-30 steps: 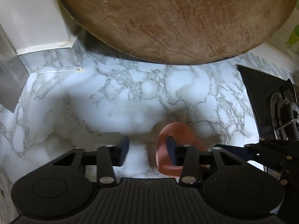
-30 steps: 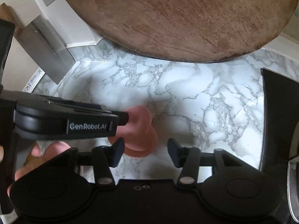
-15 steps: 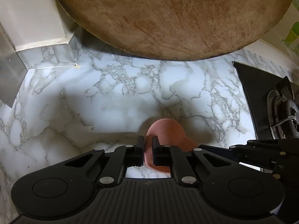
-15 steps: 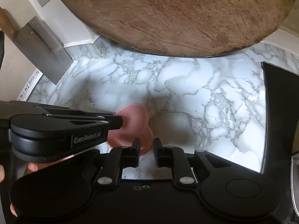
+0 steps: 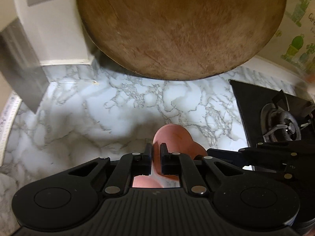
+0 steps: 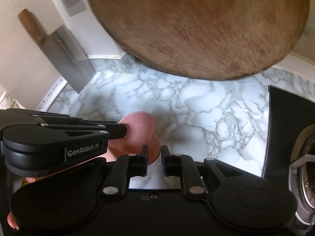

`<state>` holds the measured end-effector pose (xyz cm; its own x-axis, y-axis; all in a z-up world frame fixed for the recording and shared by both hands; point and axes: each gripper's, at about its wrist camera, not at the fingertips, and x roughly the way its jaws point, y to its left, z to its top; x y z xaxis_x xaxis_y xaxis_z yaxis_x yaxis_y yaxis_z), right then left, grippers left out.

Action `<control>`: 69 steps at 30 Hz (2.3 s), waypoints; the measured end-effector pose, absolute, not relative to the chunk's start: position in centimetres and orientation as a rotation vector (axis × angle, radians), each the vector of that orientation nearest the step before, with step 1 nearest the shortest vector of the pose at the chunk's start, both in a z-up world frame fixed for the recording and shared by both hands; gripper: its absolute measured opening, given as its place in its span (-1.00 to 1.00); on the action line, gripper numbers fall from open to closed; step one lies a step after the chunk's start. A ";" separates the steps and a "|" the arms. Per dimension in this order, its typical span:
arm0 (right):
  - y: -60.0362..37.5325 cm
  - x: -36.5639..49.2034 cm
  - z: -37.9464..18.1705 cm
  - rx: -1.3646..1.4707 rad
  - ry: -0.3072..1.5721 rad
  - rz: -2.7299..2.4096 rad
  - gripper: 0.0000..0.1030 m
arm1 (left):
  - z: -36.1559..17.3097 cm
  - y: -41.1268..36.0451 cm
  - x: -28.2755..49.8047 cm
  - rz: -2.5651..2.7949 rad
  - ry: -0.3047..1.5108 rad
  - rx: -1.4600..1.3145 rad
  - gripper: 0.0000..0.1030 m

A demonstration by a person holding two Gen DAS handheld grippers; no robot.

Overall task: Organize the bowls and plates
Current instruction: 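Lift the heart dish with both grippers and carry it toward the cream bowl, then lower the heart dish into the cream bowl with both grippers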

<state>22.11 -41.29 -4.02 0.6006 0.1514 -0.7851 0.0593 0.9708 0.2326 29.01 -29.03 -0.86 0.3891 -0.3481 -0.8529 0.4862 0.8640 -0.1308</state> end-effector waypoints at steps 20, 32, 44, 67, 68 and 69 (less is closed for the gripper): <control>-31.4 17.4 1.5 0.104 0.856 0.217 -0.74 | 5.6 -17.6 21.1 -0.395 0.941 0.081 -0.85; -23.2 16.7 2.8 0.030 0.845 0.354 -0.74 | 6.3 -8.6 18.7 -0.265 0.939 0.014 -0.85; -15.8 17.1 2.3 -0.031 0.880 0.455 -0.74 | 6.0 -1.5 16.9 -0.155 0.943 -0.024 -0.85; -6.8 18.2 -2.7 -0.138 0.994 0.568 -0.74 | -0.8 7.6 16.2 -0.069 1.078 -0.159 -0.85; -6.7 18.2 -2.7 -0.149 0.994 0.568 -0.74 | -1.1 7.7 16.2 -0.068 1.087 -0.162 -0.85; -6.5 18.2 -2.8 -0.161 0.995 0.570 -0.74 | -1.4 7.8 16.3 -0.069 1.093 -0.166 -0.85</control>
<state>18.16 -6.48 -2.84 0.4130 0.3791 -0.8281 -0.5221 0.8436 0.1259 16.28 7.80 -1.42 0.4589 -0.1379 -0.8777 -0.0257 0.9854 -0.1682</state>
